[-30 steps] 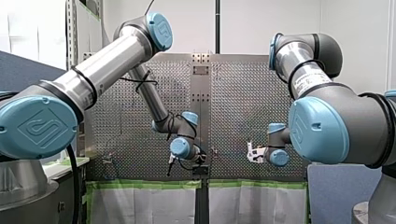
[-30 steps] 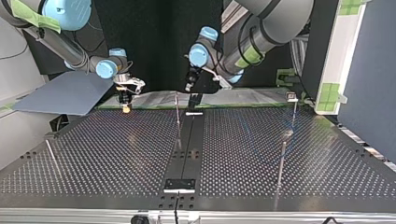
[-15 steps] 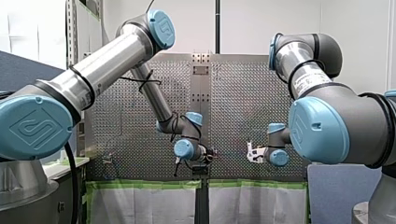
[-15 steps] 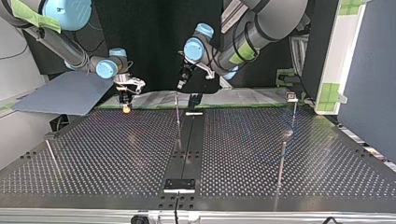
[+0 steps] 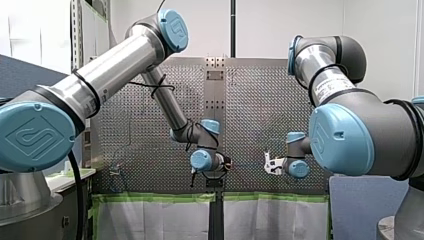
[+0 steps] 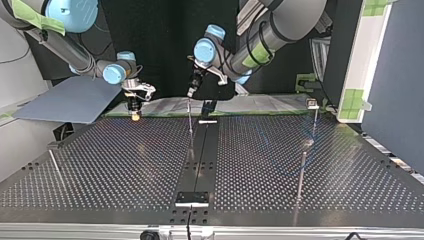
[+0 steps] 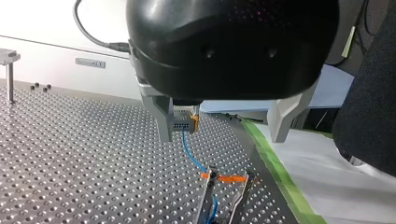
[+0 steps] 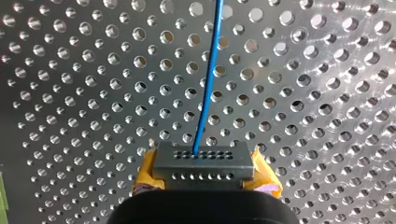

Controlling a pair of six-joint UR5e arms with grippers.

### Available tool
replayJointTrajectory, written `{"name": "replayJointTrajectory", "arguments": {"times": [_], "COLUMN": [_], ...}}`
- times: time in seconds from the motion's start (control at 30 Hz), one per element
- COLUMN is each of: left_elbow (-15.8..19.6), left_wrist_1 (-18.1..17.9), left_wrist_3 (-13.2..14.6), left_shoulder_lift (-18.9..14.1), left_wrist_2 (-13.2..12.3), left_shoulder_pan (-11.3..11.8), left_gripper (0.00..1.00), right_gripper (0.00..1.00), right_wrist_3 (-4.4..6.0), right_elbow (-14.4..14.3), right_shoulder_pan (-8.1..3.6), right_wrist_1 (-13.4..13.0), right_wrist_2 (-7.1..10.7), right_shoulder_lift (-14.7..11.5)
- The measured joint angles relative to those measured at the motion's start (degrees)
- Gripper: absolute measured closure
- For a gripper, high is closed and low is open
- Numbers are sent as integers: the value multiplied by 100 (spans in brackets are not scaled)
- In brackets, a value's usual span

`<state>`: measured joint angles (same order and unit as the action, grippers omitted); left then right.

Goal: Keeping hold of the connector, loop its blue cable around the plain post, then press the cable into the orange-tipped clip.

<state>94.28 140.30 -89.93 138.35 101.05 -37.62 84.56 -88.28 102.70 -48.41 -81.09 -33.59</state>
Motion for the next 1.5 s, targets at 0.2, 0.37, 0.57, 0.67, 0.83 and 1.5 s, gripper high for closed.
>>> {"name": "replayJointTrajectory", "arguments": {"times": [0.2, 0.37, 0.57, 0.67, 0.83, 1.5], "left_elbow": [-2, -1, 0, 1, 1, 1], "left_wrist_1": [60, 88, 117, 134, 254, 674], "left_wrist_3": [-25, -44, -74, -89, -225, -379], "left_shoulder_lift": [-1, 0, -1, 1, 1, 0], "left_wrist_2": [88, 118, 125, 128, 204, 845], "left_shoulder_pan": [-27, -28, -30, -33, -32, -15], "left_gripper": [0, 0, 0, 0, 0, 0], "right_gripper": [100, 100, 100, 100, 100, 100], "right_wrist_3": [-3, -7, -3, -5, -7, -8], "right_elbow": [2, 0, 2, 2, 1, 0], "right_shoulder_pan": [0, 0, -1, -1, -1, -1], "right_wrist_1": [18, 25, 23, 24, 31, 15], "right_wrist_2": [-4, -4, -4, -5, -4, -4], "right_shoulder_lift": [1, 3, 4, 4, 4, 5]}}
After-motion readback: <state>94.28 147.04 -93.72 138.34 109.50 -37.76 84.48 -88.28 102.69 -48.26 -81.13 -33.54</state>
